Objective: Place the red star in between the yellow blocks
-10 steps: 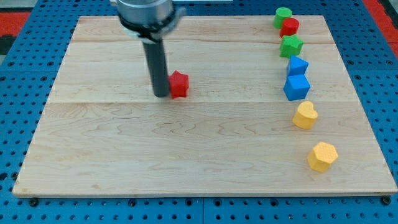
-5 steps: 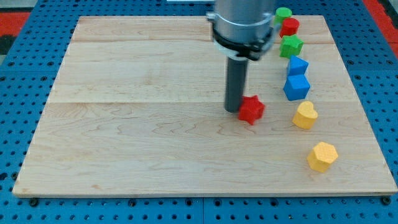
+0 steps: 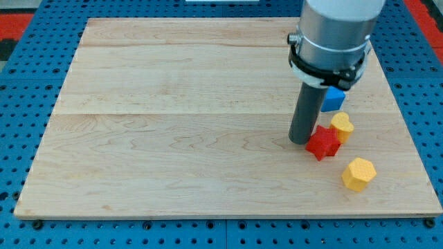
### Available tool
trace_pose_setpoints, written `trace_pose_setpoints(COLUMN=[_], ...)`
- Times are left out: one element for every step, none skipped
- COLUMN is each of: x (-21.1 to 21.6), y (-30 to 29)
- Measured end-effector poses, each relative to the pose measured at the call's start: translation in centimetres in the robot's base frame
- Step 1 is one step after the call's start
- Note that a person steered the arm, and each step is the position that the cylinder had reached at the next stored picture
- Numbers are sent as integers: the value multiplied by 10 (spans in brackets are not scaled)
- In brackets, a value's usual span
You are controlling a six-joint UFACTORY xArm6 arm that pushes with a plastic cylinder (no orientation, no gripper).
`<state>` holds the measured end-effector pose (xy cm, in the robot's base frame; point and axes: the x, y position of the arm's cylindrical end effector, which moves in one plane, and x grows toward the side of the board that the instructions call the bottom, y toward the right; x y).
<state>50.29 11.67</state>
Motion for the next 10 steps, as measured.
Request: trace_pose_setpoints(x=[0,7,18,25,25,25,25,24,25,25], y=[2,25,26,31,37,47,25,-35,-33,-33])
